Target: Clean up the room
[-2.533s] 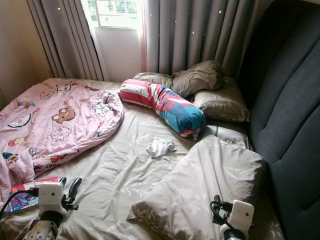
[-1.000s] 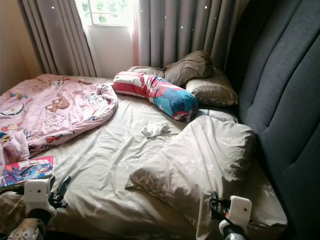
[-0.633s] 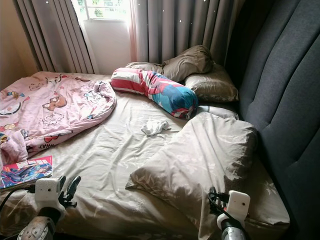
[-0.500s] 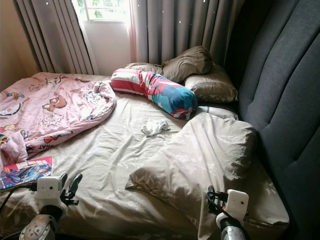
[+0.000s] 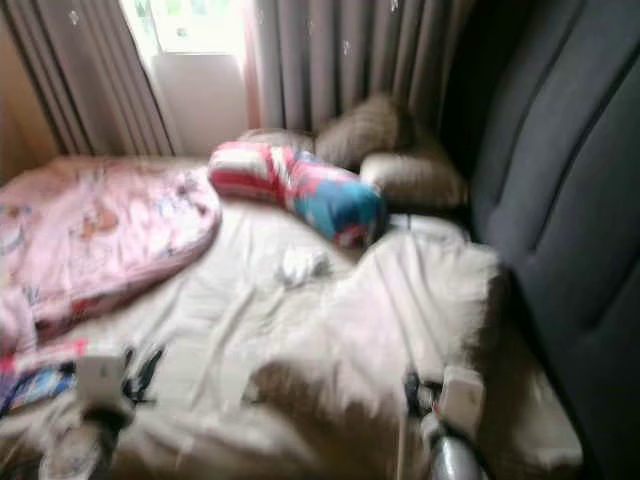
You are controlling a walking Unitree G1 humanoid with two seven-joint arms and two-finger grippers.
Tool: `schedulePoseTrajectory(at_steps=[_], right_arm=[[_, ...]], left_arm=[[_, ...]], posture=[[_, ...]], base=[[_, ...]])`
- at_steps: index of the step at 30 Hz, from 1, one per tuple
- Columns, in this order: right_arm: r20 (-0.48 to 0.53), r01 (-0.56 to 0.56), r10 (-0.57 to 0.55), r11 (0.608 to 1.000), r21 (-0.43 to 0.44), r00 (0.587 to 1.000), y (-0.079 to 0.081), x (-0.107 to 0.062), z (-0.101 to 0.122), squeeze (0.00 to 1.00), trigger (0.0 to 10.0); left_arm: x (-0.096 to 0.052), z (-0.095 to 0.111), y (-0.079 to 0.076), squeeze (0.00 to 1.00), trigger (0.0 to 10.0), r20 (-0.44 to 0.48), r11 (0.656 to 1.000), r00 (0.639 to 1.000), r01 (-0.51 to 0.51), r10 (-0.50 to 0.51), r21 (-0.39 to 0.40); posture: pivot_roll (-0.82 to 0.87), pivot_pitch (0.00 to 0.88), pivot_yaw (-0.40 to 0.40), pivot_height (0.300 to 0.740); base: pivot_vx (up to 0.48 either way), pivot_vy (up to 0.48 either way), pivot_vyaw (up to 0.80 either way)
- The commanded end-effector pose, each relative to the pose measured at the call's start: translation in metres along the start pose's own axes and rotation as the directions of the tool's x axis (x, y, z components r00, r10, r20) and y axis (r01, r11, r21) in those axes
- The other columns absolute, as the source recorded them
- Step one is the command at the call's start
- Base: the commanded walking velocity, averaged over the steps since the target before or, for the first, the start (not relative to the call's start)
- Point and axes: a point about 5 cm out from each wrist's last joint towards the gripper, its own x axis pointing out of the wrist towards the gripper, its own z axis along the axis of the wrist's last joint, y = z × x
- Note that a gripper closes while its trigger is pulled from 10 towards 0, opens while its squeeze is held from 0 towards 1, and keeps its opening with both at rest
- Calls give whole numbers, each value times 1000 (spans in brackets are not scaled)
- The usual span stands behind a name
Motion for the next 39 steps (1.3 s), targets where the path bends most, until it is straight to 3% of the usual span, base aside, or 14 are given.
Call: schedulePoseTrajectory(at_steps=[1, 12, 13, 14, 18, 24, 27, 28, 29, 39], right_arm=[[19, -34, 34, 999, 14, 999, 15, 5, 6, 0, 10000], [-30, -59, 60, 998, 26, 998, 18, 6, 2, 0, 10000], [-43, -70, 71, 997, 29, 997, 19, 7, 1, 773, 10000], [-47, -77, 78, 996, 35, 996, 21, 7, 1, 1000, 10000], [-74, -89, 93, 995, 51, 993, 25, 10, 1, 1000, 10000], [-156, -119, 116, 993, -7, 981, 38, 15, -2, 1000, 10000], [-155, -136, 143, 989, 59, 978, 50, 18, 2, 1000, 10000], [-158, -136, 147, 987, 81, 976, 52, 19, 3, 898, 10000], [-164, -139, 155, 984, 108, 974, 55, 21, 4, 20, 10000], [-192, -150, 166, 984, 95, 967, 62, 24, 7, 0, 10000]], left_arm=[[-3, 5, 14, 0, 10000, 12, 999, 999, -30, 30, 29], [-6, 2, 15, 0, 10000, 0, 999, 1000, -31, 31, 35], [-6, 2, 15, 0, 10000, 0, 999, 1000, -29, 29, 36], [-6, 2, 16, 0, 10000, 0, 999, 1000, -28, 28, 38], [-6, 3, 16, 0, 10000, 1, 999, 1000, -23, 22, 43], [-9, 6, 20, 0, 10000, -7, 998, 1000, -1, 1, 68], [-13, 7, 25, 0, 10000, -15, 996, 1000, 12, -11, 88], [-13, 8, 25, 0, 10000, -16, 995, 1000, 21, -19, 94], [-12, 10, 24, 0, 10000, -16, 994, 999, 35, -33, 103], [-11, 16, 23, 0, 10000, -4, 991, 998, 55, -55, 120]], posture=[[27, 0, -24, 631], [36, 0, -26, 631], [37, 0, -25, 631], [38, 0, -25, 631], [43, 0, -19, 631], [49, 0, 8, 631], [71, 0, 31, 631], [75, 0, 33, 631], [84, 0, 38, 631], [96, 0, 53, 631]], base=[[0, 0, 0], [0, 0, 0], [0, 0, 0], [0, 0, 0], [0, 0, 0], [0, 0, 0], [0, 0, 0], [0, 0, 0], [0, 0, 0], [0, 0, 0]])
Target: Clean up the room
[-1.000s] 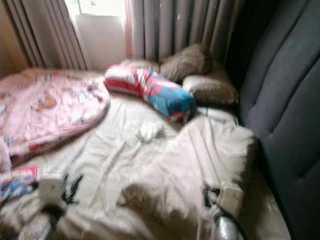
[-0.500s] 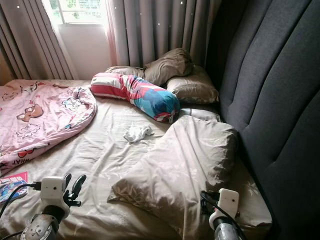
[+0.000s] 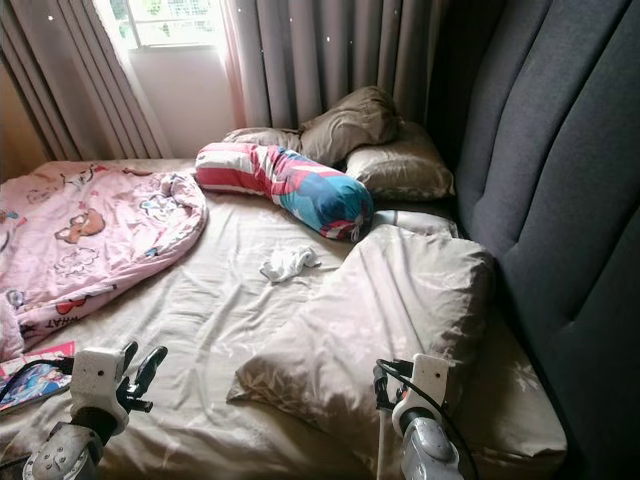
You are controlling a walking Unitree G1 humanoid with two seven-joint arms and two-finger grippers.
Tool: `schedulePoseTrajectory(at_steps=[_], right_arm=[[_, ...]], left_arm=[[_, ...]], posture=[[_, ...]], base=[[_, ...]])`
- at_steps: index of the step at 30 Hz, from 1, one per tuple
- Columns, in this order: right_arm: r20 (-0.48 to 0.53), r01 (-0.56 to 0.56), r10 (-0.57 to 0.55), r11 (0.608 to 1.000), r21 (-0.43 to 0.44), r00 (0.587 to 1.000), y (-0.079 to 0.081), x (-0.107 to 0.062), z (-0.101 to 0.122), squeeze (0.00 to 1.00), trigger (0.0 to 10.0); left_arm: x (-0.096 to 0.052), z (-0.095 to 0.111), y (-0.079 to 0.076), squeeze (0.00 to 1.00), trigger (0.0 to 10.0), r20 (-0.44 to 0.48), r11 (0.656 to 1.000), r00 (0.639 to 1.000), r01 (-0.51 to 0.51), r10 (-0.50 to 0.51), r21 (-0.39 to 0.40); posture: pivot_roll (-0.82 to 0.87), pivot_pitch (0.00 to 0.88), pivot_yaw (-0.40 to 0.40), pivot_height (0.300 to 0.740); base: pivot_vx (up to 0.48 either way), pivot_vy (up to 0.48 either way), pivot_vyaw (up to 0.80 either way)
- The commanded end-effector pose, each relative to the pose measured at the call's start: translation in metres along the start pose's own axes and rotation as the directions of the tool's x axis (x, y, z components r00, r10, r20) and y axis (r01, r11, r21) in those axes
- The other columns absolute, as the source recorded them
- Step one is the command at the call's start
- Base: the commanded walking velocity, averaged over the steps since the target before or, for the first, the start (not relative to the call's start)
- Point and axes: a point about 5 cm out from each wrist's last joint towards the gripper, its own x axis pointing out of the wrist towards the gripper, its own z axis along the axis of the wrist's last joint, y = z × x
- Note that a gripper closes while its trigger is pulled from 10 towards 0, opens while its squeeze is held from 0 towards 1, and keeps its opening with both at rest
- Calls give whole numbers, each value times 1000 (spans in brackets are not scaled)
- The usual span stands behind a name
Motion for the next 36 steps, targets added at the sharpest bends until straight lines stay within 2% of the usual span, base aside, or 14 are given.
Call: schedulePoseTrajectory(at_steps=[1, 23, 24, 27, 36], right_arm=[[-11, -2, 2, 1000, 2, 1000, 2, 1, -1, 0, 10000], [-24, 5, -5, 1000, 1, 1000, 2, 1, 0, 0, 10000], [80, 66, -70, 997, 49, 994, 1, 3, 12, 0, 10000], [132, 89, -97, 994, 68, 986, 0, 2, 18, 0, 10000], [126, 90, -94, 995, 40, 988, -1, -1, 11, 0, 10000]], left_arm=[[-1, 1, 1, 0, 10000, -11, 1000, 1000, 12, -12, 15], [-1, 3, 1, 0, 10000, -12, 1000, 1000, 18, -18, 16], [-2, 9, -2, 0, 10000, -13, 998, 999, 52, -52, 40], [-1, 11, -4, 0, 10000, -13, 997, 998, 65, -65, 49], [3, 10, -7, 0, 10000, -4, 998, 998, 59, -59, 38]], posture=[[96, 0, 53, 631], [98, 0, 60, 631], [101, 79, 101, 631], [101, 79, 101, 631], [91, 64, 88, 631]], base=[[0, 0, 0], [0, 0, 0], [0, 0, 0], [0, 0, 0], [0, 0, 0]])
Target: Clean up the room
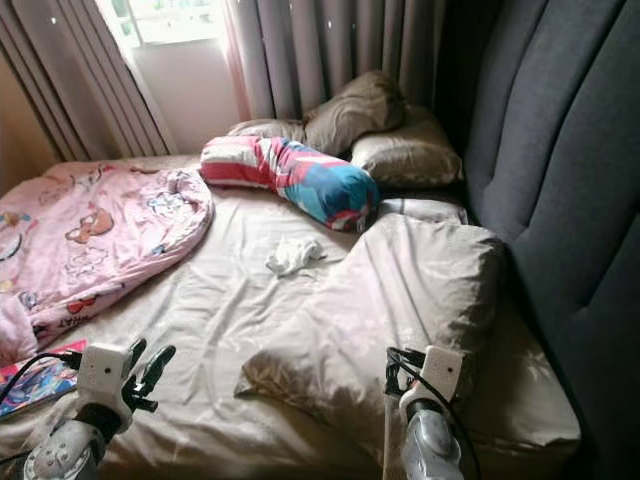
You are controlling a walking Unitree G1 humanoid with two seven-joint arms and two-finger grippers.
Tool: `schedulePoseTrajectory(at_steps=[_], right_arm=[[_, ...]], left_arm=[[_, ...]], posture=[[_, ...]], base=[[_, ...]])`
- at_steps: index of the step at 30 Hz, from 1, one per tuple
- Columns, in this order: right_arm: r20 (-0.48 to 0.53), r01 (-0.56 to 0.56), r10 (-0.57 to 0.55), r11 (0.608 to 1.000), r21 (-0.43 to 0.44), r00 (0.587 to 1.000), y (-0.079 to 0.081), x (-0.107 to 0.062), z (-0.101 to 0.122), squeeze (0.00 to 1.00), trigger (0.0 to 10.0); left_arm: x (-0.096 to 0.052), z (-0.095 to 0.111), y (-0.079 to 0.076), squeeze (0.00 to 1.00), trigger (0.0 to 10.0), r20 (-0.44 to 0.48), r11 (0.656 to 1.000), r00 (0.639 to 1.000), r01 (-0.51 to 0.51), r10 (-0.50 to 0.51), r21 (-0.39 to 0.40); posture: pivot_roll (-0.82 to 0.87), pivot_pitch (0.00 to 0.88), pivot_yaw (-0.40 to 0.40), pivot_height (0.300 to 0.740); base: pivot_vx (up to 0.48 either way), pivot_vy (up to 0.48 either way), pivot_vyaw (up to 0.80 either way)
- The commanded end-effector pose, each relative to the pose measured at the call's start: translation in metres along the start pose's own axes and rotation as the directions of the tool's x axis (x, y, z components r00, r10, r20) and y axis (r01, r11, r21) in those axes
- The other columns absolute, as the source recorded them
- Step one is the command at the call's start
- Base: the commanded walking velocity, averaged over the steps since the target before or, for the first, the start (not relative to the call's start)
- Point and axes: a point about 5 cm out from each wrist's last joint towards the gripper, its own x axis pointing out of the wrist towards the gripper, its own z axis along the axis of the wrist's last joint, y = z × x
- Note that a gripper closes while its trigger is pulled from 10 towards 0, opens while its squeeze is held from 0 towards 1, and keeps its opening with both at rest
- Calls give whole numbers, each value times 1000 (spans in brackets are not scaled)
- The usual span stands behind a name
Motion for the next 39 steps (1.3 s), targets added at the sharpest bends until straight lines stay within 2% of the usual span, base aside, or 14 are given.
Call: schedulePoseTrajectory(at_steps=[1, 8, 12, 16, 18, 19, 20, 25, 28, 30, 33, 34, 39], right_arm=[[-2, -2, 2, 1000, -4, 1000, 2, -2, -3, 0, 10000], [5, 61, -61, 998, 0, 998, -11, -5, -6, 0, 10000], [-66, 79, -81, 996, -35, 994, -19, -9, -17, 0, 10000], [-113, 55, -57, 998, -20, 992, -19, -10, -23, 0, 10000], [-185, 15, -19, 1000, -24, 982, -14, -11, -31, 0, 10000], [-185, 15, -19, 1000, -24, 982, -14, -11, -31, 0, 10000], [-211, -10, 11, 1000, 6, 977, -10, -11, -33, 0, 10000], [-232, -58, 61, 998, 18, 971, -1, -9, -32, 0, 10000], [-233, -79, 91, 995, 61, 968, 5, -6, -28, 0, 10000], [-261, -132, 151, 987, 90, 953, 13, -5, -28, 0, 10000], [-339, -189, 198, 980, 58, 920, 20, -8, -37, 0, 10000], [-374, -200, 202, 979, 45, 905, 21, -11, -43, 0, 10000], [-406, -184, 192, 981, 58, 894, 18, -17, -53, 0, 10000]], left_arm=[[2, 0, 1, 0, 10000, -9, 1000, 1000, 0, 0, 17], [3, 0, -1, 0, 10000, -13, 1000, 1000, -1, 2, 9], [5, 0, -5, 0, 10000, -13, 1000, 1000, 2, -2, 0], [5, 0, -6, 0, 10000, -11, 1000, 1000, 3, -3, -4], [4, 0, -6, 0, 10000, -11, 1000, 1000, 1, -1, -2], [4, 0, -6, 0, 10000, -11, 1000, 1000, 1, -1, -2], [2, 0, -5, 0, 10000, -11, 1000, 1000, -2, 2, -1], [0, 0, -3, 0, 10000, -11, 1000, 1000, -5, 5, 4], [-1, 1, -2, 0, 10000, -12, 1000, 1000, -2, 2, 9], [-1, 3, -3, 0, 10000, -12, 1000, 1000, 7, -7, 16], [-2, 4, -3, 0, 10000, -12, 1000, 1000, 17, -17, 26], [-2, 4, -3, 0, 10000, -12, 999, 1000, 19, -19, 28], [-4, 5, -3, 0, 10000, -18, 999, 999, 29, -29, 38]], posture=[[91, 64, 88, 631], [73, 58, 74, 631], [69, 55, 66, 631], [70, 57, 65, 631], [88, 62, 62, 631], [88, 62, 62, 631], [89, 62, 64, 631], [103, 67, 68, 631], [104, 68, 72, 631], [107, 68, 74, 631], [117, 63, 79, 631], [120, 64, 80, 631], [126, 59, 83, 631]], base=[[0, 0, 0], [0, 0, 0], [0, 0, 0], [0, 0, 0], [0, 0, 0], [0, 0, 0], [0, 0, 0], [0, 0, 0], [0, 0, 0], [0, 0, 0], [0, 0, 0], [0, 0, 0], [0, 0, 0]])
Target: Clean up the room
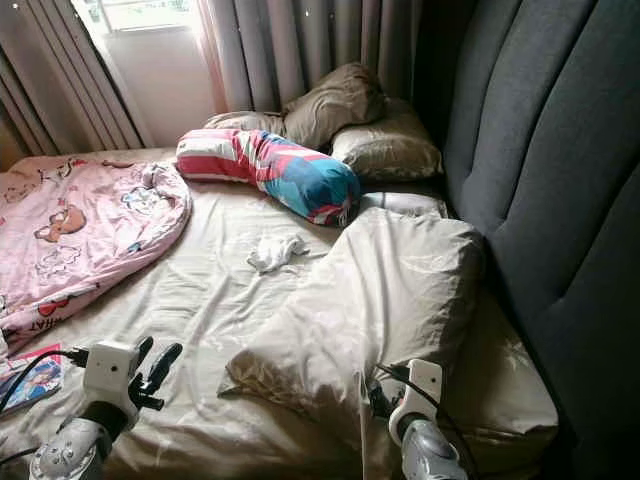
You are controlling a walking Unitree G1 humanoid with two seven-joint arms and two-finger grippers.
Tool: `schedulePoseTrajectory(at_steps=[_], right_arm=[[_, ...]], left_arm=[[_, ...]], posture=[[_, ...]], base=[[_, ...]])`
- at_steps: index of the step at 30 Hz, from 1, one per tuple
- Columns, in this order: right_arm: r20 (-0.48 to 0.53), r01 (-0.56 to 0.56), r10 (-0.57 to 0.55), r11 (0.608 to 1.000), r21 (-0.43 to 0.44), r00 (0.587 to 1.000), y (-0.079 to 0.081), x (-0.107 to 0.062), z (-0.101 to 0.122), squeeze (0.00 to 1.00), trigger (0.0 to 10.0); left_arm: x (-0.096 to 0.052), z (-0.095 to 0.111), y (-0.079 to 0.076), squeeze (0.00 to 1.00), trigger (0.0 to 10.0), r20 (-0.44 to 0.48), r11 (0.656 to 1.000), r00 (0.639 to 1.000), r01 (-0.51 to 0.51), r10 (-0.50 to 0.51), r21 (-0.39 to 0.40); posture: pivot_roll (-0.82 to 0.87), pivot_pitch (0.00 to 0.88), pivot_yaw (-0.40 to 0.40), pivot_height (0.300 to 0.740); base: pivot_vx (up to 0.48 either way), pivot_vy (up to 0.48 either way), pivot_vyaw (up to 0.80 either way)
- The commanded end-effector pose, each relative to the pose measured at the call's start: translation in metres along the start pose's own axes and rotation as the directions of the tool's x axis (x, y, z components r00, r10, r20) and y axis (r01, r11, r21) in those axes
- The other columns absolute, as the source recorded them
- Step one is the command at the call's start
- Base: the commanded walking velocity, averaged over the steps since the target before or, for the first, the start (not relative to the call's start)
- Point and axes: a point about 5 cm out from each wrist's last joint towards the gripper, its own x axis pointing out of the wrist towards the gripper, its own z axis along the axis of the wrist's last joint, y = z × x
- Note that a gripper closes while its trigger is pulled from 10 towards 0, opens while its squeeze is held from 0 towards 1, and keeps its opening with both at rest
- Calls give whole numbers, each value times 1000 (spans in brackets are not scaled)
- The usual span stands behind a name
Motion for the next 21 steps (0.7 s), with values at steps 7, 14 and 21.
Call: schedulePoseTrajectory(at_steps=[7, 14, 21], right_arm=[[-143, -63, 64, 998, 17, 988, 13, -5, -35, 0, 0], [-153, -71, 73, 997, 19, 985, 15, -6, -38, 0, 0], [-141, -62, 63, 998, 16, 988, 14, -5, -35, 0, 0]], left_arm=[[-1, 2, -1, 0, 10000, -10, 999, 1000, 25, -24, 38], [1, 4, -3, 0, 10000, -9, 999, 999, 34, -34, 40], [4, 4, -3, 0, 10000, -3, 999, 1000, 27, -27, 40]], posture=[[127, 51, 82, 631], [127, 45, 82, 631], [123, 45, 79, 631]], base=[[0, 0, 0], [0, 0, 0], [0, 0, 0]])
